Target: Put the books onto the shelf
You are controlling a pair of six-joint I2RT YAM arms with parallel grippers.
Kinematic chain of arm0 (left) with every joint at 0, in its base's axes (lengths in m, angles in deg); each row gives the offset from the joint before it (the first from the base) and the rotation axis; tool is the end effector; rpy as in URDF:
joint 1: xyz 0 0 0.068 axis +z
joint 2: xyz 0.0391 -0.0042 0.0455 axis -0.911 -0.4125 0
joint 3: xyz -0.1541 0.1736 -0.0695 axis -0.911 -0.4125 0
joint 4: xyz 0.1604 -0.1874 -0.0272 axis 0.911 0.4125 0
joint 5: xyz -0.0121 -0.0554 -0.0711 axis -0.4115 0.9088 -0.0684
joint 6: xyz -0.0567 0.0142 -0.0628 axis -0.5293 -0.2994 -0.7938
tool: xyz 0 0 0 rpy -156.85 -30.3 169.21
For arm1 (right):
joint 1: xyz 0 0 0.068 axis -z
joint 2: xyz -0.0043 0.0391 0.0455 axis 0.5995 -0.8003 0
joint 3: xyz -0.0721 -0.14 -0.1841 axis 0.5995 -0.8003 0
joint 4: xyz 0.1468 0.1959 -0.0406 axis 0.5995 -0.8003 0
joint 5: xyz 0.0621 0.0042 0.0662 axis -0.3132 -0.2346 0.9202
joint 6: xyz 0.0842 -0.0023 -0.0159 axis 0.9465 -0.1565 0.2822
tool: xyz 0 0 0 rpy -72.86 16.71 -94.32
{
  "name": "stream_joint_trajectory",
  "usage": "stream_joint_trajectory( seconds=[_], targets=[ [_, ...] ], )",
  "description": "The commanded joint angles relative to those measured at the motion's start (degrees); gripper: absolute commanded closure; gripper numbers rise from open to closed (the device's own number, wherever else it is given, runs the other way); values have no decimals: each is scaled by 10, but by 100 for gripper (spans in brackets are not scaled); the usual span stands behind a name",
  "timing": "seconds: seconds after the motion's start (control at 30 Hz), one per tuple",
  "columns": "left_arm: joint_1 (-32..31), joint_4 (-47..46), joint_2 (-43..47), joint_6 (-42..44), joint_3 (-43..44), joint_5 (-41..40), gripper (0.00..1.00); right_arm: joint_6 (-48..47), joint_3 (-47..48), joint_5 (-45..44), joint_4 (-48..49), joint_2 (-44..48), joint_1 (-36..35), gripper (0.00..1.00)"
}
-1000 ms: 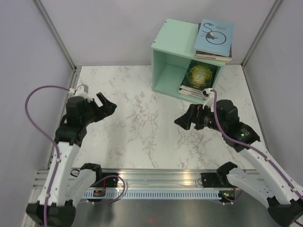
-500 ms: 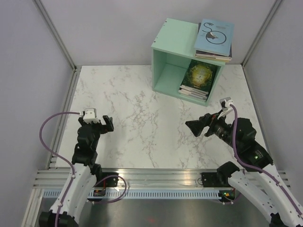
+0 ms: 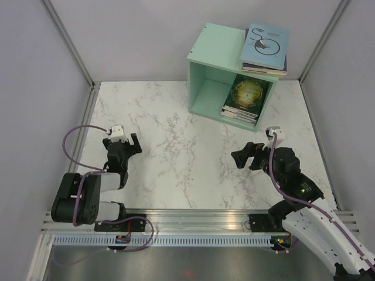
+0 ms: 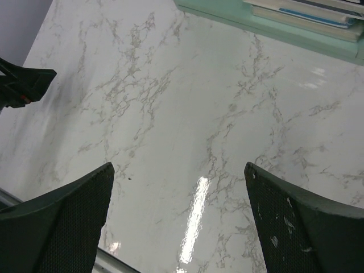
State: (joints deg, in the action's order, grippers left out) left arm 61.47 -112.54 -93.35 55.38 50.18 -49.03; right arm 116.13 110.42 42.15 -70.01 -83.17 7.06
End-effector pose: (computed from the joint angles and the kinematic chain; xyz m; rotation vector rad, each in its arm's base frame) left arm 0.2599 -0.0034 0.1144 -0.1897 1.8467 0.0539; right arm 0.1648 0.0917 0.2533 -0.0244 1.9674 0.6344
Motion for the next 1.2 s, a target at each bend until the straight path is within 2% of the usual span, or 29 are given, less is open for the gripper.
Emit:
stream_joint_trajectory(
  seconds=[0.0, 0.17, 0.23, 0.43, 0.63, 0.77, 0.93, 1.0, 1.17],
  targets=[
    [7, -111, -34, 43, 31, 38, 0, -11, -24, -51, 48, 7, 0, 2],
    [12, -178, -62, 65, 9, 91, 0, -70, -64, -103, 107, 0, 0, 2],
    [12, -167, -59, 65, 11, 96, 0, -138, -80, -123, 134, -12, 0, 2],
    [11, -178, -61, 66, 8, 95, 0, -234, -108, -246, 190, -69, 1, 2],
    [11, -177, -61, 66, 8, 95, 0, -333, -138, -227, 259, -124, 7, 2],
    [12, -176, -60, 66, 8, 95, 0, -323, -204, -213, 334, -136, 46, 2],
    [11, -176, -61, 66, 9, 95, 0, -281, -261, -153, 445, -145, 157, 2],
    [11, -177, -61, 66, 8, 95, 0, -272, -268, -142, 516, -176, 184, 2],
    [11, -177, -61, 66, 8, 95, 0, -236, -267, -159, 677, -284, 197, 2]
  ],
)
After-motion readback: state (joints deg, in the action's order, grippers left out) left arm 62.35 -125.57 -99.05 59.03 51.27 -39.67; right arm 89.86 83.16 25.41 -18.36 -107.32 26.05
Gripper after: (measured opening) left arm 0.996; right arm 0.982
